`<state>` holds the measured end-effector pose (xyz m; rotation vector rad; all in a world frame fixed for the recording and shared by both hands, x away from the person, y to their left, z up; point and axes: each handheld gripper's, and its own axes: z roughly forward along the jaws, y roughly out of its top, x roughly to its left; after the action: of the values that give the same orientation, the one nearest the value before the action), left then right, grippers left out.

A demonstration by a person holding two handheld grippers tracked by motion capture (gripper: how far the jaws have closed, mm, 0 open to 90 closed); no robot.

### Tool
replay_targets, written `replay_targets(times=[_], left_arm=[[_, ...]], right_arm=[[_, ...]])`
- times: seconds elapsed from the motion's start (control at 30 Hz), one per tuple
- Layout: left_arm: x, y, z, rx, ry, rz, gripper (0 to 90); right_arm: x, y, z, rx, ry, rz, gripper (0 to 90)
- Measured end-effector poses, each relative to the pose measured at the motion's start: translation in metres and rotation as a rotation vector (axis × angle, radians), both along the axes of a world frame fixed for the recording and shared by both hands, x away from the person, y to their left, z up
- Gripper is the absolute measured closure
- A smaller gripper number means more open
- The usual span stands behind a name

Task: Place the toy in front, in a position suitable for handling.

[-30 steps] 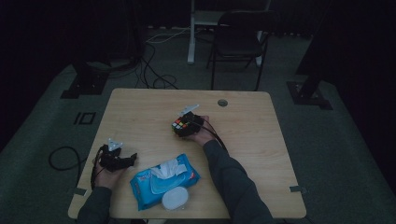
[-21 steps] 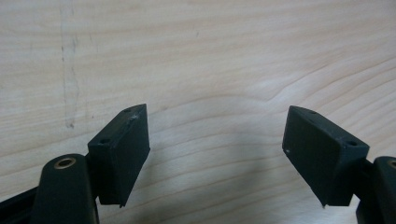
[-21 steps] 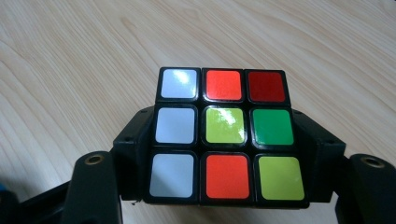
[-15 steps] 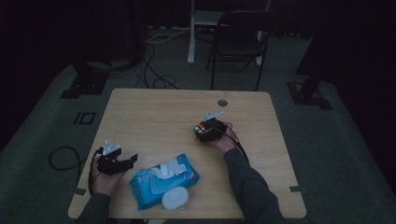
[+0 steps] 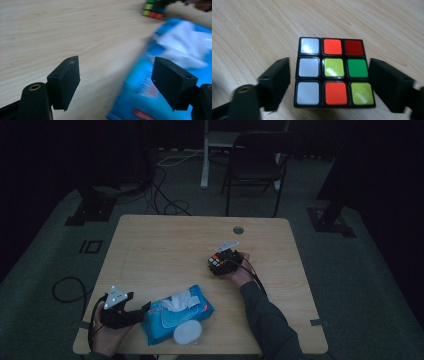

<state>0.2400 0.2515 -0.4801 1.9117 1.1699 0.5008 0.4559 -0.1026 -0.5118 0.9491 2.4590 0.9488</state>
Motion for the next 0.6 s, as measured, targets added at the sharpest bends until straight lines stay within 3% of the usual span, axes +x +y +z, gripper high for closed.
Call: replay_targets(times=[0.07, 0.13, 0.23, 0.4, 0.5, 0.6], left_arm=[[-0.01, -0.007, -0.001, 0.044, 0.002, -0.021, 21.8], [-0.019, -0.012, -0.005, 0.049, 0.024, -0.053, 20.1], [-0.033, -0.019, -0.007, 0.095, 0.029, -0.076, 18.4], [-0.048, -0.027, -0.005, 0.09, 0.027, -0.127, 16.3], [-0.052, -0.037, -0.013, 0.159, 0.04, -0.168, 15.6], [-0.052, -0.041, -0.021, 0.205, 0.048, -0.167, 15.5]], right_arm=[[-0.004, -0.002, 0.003, 0.0, -0.015, -0.017, 14.3], [-0.01, -0.006, 0.006, 0.013, -0.027, -0.031, 13.3], [-0.023, -0.012, 0.012, 0.036, -0.054, -0.031, 13.3], [-0.047, -0.019, 0.022, 0.065, -0.111, -0.024, 13.8], [-0.064, -0.022, 0.028, 0.083, -0.134, -0.004, 14.7], [-0.08, -0.023, 0.032, 0.099, -0.139, 0.025, 15.8]])
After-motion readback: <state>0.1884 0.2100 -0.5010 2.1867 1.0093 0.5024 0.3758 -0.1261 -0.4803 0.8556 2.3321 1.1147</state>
